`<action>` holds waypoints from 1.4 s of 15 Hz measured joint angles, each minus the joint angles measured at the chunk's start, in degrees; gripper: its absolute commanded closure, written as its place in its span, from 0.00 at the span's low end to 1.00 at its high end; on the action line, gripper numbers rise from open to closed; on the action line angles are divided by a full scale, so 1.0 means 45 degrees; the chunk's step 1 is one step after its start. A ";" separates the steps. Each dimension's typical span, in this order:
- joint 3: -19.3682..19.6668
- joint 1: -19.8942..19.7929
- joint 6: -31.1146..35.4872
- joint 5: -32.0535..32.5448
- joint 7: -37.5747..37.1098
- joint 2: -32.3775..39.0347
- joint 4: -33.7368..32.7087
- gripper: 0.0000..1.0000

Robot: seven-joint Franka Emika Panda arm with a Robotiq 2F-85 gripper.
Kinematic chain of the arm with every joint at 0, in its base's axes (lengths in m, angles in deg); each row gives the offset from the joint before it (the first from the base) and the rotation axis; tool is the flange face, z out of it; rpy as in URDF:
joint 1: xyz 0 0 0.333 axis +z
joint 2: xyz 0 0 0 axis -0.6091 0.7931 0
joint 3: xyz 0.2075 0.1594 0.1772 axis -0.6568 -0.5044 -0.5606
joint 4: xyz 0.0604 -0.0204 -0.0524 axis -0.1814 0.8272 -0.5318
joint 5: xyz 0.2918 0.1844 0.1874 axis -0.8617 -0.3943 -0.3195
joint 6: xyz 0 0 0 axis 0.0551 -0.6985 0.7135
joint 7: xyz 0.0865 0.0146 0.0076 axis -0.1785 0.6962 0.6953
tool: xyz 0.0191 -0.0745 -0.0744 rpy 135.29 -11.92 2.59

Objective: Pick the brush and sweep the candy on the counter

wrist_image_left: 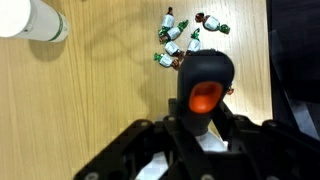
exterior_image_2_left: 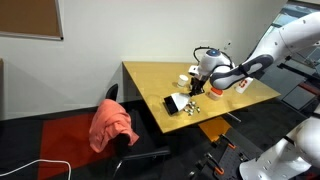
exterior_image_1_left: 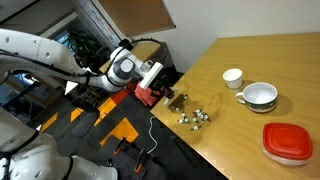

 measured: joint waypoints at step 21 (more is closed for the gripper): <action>0.1071 -0.0021 0.0086 0.1325 -0.0142 0.1529 -0.0588 0.87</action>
